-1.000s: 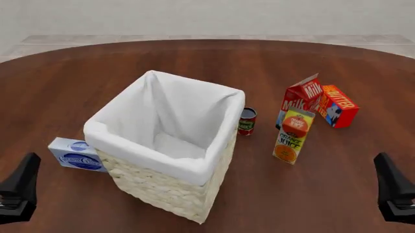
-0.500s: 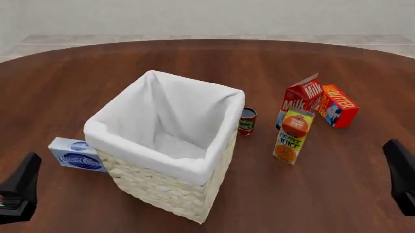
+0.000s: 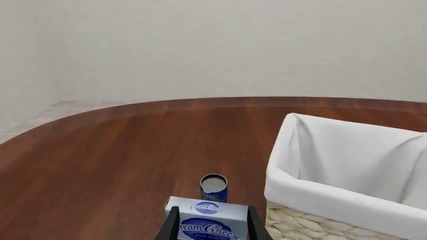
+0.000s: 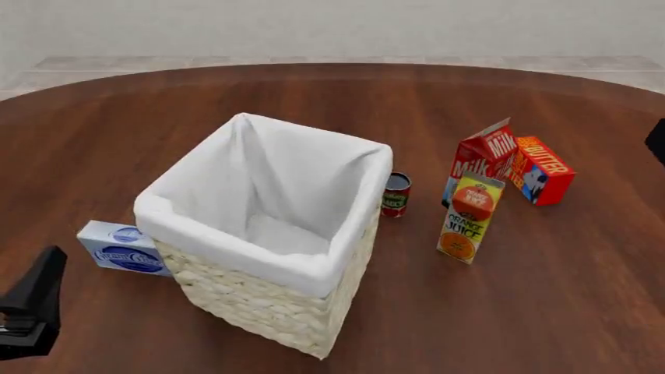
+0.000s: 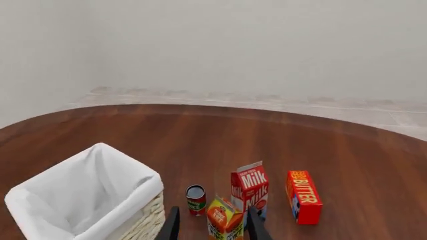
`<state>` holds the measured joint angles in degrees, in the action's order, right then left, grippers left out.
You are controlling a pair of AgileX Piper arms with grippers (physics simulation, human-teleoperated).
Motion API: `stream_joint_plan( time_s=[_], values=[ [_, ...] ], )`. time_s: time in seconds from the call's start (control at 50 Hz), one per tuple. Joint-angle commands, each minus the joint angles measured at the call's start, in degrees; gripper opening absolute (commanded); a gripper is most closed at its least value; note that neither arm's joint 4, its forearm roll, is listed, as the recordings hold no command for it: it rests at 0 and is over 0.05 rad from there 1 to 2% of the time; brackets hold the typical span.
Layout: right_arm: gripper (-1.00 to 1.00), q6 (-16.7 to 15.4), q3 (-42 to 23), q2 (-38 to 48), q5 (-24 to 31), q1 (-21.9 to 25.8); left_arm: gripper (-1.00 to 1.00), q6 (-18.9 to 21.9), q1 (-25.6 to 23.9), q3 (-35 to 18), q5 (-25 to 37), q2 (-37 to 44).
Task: Pick up the tomato sauce, and put it in the basket.
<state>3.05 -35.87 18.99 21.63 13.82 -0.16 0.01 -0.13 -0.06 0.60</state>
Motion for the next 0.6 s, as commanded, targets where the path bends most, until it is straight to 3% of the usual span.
stream_joint_plan(
  time_s=[0.02, 0.16, 0.6],
  values=[
    [1.0, 0.58, -16.66, 11.39, 8.34, 4.66, 1.0, 0.03, 0.01, 0.02, 0.08, -0.13],
    [1.0, -0.08, -27.56, 19.17, 14.41, 5.26, 1.0, 0.03, 0.01, 0.05, 0.05, -0.13],
    [1.0, -0.67, -48.11, 37.29, 27.55, 5.08, 1.0, 0.0, 0.02, -0.02, 0.15, -0.13]
  ],
)
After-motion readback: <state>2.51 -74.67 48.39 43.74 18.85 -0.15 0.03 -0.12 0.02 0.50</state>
